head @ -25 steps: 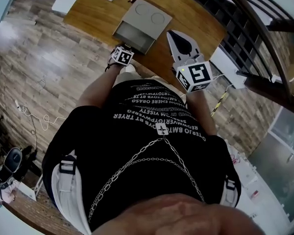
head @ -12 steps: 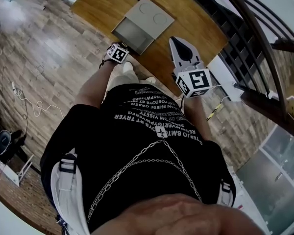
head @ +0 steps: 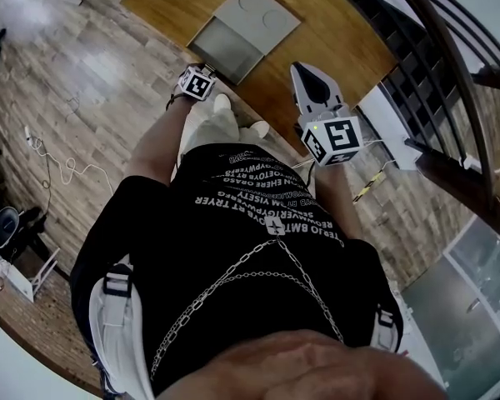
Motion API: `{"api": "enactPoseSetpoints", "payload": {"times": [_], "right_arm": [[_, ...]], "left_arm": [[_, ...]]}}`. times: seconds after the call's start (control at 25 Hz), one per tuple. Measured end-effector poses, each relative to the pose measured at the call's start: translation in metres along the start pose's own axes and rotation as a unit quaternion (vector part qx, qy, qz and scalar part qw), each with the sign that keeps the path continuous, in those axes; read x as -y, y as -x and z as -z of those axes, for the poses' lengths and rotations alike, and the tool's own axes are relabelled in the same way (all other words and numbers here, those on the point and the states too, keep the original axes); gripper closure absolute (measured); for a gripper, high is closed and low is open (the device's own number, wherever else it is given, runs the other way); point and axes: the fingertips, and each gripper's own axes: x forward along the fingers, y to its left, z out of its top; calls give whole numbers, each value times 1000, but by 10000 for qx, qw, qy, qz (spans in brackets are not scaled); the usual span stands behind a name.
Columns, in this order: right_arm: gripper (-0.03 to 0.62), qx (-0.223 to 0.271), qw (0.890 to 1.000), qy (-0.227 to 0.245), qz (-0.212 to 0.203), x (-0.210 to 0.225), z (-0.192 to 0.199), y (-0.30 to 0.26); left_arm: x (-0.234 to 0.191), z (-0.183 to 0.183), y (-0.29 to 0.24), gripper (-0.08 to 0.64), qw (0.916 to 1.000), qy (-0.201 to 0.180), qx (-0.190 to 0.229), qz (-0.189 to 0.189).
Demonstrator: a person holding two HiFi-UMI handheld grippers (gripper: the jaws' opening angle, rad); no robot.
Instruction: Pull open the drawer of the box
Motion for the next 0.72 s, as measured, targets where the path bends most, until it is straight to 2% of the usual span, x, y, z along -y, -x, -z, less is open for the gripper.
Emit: {"api": "enactPoseSetpoints", "payload": {"times": [0.12,0.48,0.72], "right_arm": [[594,48,9999,-81,-61,0,-1,4],[594,33,9997,61,-236,-5,-5,10],[594,-9,9993,140,-337,-16,1,18]], "left_arm": [[2,2,2,394,10000,48,-34,-27],[1,9,5,393,9998,-38,-195,-59],[1,14,7,392,9997,20,-210,100]]}}
